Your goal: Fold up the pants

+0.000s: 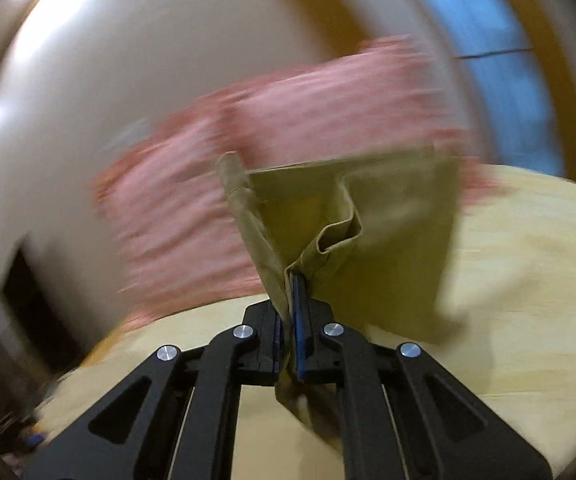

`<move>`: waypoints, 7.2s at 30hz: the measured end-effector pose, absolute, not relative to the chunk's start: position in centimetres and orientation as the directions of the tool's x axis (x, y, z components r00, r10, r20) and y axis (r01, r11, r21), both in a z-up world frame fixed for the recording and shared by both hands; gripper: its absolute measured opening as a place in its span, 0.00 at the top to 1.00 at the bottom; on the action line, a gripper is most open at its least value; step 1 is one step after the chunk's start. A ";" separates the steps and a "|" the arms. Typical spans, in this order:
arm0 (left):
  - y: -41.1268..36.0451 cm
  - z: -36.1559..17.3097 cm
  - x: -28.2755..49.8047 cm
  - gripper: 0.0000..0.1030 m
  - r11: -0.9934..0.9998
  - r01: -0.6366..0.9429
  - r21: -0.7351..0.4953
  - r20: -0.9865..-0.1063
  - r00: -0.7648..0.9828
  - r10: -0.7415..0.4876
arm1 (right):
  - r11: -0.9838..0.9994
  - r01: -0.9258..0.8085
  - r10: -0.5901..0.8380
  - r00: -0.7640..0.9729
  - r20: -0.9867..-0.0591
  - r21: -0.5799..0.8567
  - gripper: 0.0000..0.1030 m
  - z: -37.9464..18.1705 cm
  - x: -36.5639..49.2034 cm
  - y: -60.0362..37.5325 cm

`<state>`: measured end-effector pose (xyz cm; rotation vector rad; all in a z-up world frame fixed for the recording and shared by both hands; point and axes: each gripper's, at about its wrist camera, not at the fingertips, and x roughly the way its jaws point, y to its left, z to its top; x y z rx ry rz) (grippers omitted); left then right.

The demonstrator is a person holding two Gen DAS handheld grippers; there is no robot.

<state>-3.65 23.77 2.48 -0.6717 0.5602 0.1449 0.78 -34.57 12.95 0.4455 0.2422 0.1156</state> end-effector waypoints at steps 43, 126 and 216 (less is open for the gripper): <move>-6.4 9.3 5.5 0.90 0.774 0.631 -0.057 -0.616 0.588 -0.524 | 0.756 -0.147 0.408 0.868 -0.283 0.638 0.18 8.4 2.5 -31.7; 2.2 1.1 5.4 0.02 0.994 0.106 0.015 -0.700 0.711 -0.065 | 0.996 0.085 -0.050 0.753 -0.656 0.022 0.01 -0.5 3.4 -17.8; 2.5 1.1 5.7 0.02 0.995 0.103 0.016 -0.696 0.715 -0.063 | 0.996 0.087 -0.050 0.749 -0.660 0.023 0.01 -0.4 3.5 -17.6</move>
